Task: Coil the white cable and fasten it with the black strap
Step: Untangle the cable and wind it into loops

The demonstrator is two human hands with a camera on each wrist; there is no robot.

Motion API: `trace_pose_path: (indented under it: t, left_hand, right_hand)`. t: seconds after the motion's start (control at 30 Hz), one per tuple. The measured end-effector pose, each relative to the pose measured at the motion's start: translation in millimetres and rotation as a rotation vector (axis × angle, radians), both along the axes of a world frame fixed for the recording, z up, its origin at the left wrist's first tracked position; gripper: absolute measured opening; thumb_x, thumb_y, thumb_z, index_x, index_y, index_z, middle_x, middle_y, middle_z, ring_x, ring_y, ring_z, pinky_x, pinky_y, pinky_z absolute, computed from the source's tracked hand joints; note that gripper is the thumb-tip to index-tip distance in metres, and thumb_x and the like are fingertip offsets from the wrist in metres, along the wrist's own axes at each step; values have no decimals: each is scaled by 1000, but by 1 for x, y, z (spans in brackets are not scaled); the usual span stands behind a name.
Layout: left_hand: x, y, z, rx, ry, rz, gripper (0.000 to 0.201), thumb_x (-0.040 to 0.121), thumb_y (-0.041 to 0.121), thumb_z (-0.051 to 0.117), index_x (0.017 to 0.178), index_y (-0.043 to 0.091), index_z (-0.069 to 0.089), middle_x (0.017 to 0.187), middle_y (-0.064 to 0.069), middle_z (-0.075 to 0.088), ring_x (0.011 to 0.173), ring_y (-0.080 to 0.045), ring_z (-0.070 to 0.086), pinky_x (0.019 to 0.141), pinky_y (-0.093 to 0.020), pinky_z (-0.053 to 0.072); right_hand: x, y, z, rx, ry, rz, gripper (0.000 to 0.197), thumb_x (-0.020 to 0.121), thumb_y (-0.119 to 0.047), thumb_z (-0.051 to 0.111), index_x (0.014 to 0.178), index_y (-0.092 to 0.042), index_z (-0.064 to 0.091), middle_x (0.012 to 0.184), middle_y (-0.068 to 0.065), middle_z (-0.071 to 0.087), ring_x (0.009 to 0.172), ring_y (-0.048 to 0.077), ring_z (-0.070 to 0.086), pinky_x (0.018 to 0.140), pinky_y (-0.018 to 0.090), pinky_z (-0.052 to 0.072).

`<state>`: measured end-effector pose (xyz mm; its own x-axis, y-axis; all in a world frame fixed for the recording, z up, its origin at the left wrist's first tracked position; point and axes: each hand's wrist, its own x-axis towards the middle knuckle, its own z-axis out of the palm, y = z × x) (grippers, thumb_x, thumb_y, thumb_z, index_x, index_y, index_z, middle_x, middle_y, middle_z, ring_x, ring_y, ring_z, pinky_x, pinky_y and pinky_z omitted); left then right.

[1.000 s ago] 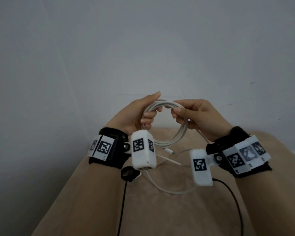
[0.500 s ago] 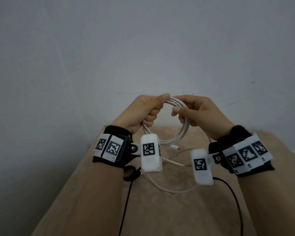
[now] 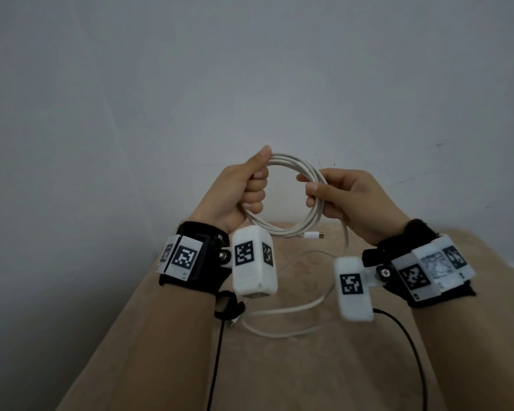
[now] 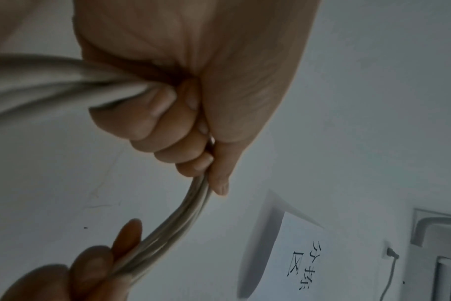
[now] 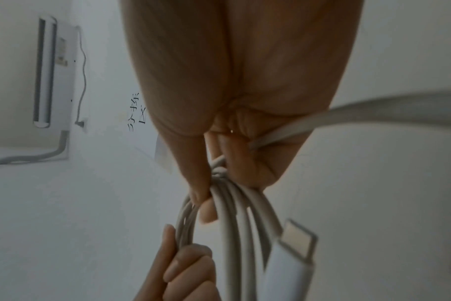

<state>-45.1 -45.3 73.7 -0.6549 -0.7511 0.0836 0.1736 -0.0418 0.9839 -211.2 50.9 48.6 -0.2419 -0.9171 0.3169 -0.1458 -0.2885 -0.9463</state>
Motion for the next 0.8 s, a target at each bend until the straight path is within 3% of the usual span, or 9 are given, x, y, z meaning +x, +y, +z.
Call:
trace_pose_path:
  t: [0.13, 0.23, 0.33, 0.4, 0.5, 0.6, 0.7, 0.8]
  left_hand:
    - [7, -5, -3, 34, -47, -63, 43, 93, 46, 52, 62, 19, 37, 45, 10, 23, 35, -3, 20, 41, -17, 21]
    - [10, -7, -7, -39, -156, -112, 39, 89, 45, 56, 64, 16, 47, 46, 9, 28, 39, -5, 28, 43, -17, 31]
    - [9, -5, -8, -181, -313, -153, 38, 89, 45, 57, 65, 16, 52, 48, 9, 27, 39, -5, 23, 41, -16, 25]
    - [6, -1, -8, -258, -419, -183, 39, 91, 46, 54, 66, 15, 55, 50, 7, 27, 40, -6, 20, 40, -16, 21]
    - [1, 5, -7, -347, -543, -186, 42, 92, 48, 52, 66, 15, 58, 47, 8, 30, 40, -6, 22, 40, -17, 21]
    - [-2, 7, -7, -367, -531, -149, 43, 93, 49, 50, 63, 17, 51, 45, 10, 30, 38, -5, 20, 37, -16, 18]
    - [-2, 4, -7, -308, -429, -116, 45, 94, 49, 49, 60, 20, 45, 46, 10, 29, 38, -5, 18, 36, -17, 14]
    - [1, -3, -9, -244, -349, -46, 45, 95, 47, 49, 60, 21, 42, 48, 10, 27, 38, -5, 16, 36, -18, 11]
  right_hand:
    - [3, -1, -1, 3, 106, 5, 18, 94, -10, 54, 106, -7, 68, 65, 0, 57, 59, 9, 53, 51, 16, 38]
    - [4, 0, 0, 34, 244, -9, 19, 95, -10, 53, 106, -4, 68, 62, 1, 55, 54, 6, 48, 50, 16, 35]
    - [6, 1, 1, 69, 426, -1, 18, 95, -12, 54, 97, -2, 68, 59, 0, 55, 49, 5, 44, 51, 18, 35]
    - [9, 1, 1, 88, 535, 9, 18, 95, -13, 54, 83, -9, 67, 57, -6, 56, 49, 5, 43, 53, 21, 36]
    - [14, 1, 2, 99, 651, 32, 26, 95, -11, 52, 74, -23, 62, 51, -20, 57, 46, -1, 48, 51, 9, 35]
    - [15, 2, 3, 77, 642, 21, 25, 95, -15, 53, 75, -27, 61, 56, -25, 60, 50, -4, 53, 53, 7, 38]
    - [13, 2, 3, 25, 544, -38, 13, 92, -23, 59, 100, -26, 70, 79, -15, 69, 63, -3, 59, 62, 10, 46]
    - [5, 3, 5, 0, 408, -145, 24, 85, -25, 69, 109, -25, 68, 94, -14, 66, 69, -7, 59, 53, 9, 44]
